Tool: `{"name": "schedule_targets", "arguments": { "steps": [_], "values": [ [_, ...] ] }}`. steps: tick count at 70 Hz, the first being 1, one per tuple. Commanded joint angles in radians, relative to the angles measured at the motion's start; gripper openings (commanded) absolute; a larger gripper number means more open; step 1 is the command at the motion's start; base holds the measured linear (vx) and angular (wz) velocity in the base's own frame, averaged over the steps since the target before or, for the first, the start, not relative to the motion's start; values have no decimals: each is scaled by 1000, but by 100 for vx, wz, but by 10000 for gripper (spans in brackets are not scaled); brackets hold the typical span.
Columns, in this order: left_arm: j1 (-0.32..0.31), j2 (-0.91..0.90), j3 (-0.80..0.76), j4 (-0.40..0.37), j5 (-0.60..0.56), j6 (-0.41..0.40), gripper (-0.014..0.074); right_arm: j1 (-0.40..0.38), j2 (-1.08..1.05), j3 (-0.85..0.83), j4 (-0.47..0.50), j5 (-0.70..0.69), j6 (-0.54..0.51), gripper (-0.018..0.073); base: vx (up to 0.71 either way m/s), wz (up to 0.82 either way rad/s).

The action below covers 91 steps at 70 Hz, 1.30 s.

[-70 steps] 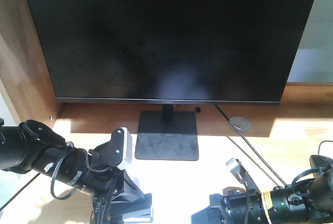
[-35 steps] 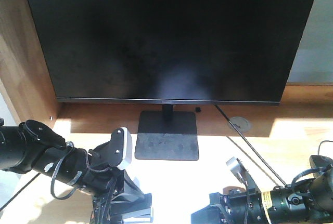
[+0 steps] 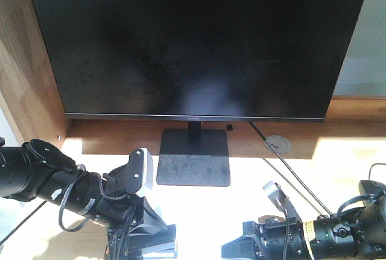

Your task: Grab stapler and paper to desk for stapling

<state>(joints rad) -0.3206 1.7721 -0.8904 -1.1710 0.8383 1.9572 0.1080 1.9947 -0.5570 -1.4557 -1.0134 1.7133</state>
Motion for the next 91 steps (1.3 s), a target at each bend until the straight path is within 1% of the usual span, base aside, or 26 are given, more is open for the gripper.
{"name": "schedule_targets", "arguments": {
  "steps": [1,12,33,55,83,91],
  "values": [
    [-1,-36,-20,-55,35,-5,-6,1,-35,-11,16,-56,-11,-3,0,0],
    [-1,-11,-20,-51,37,-5,-6,1,-35,-11,16,-56,-11,-3,0,0],
    [-1,93,-20,-45,36,-5,-6,1,-35,-11,16,-57,-11,-3,0,0],
    [-1,147,-20,58,32,-10,-6,1,-35,-11,18,-59,-11,-3,0,0],
    [-1,146,-20,54,25,-13,-6,1,-35,-11,18,-59,-11,-3,0,0],
    [-1,116,-20,53,35,-13,-6,1,-35,-11,18,-63,-15,-3,0,0]
  ]
}}
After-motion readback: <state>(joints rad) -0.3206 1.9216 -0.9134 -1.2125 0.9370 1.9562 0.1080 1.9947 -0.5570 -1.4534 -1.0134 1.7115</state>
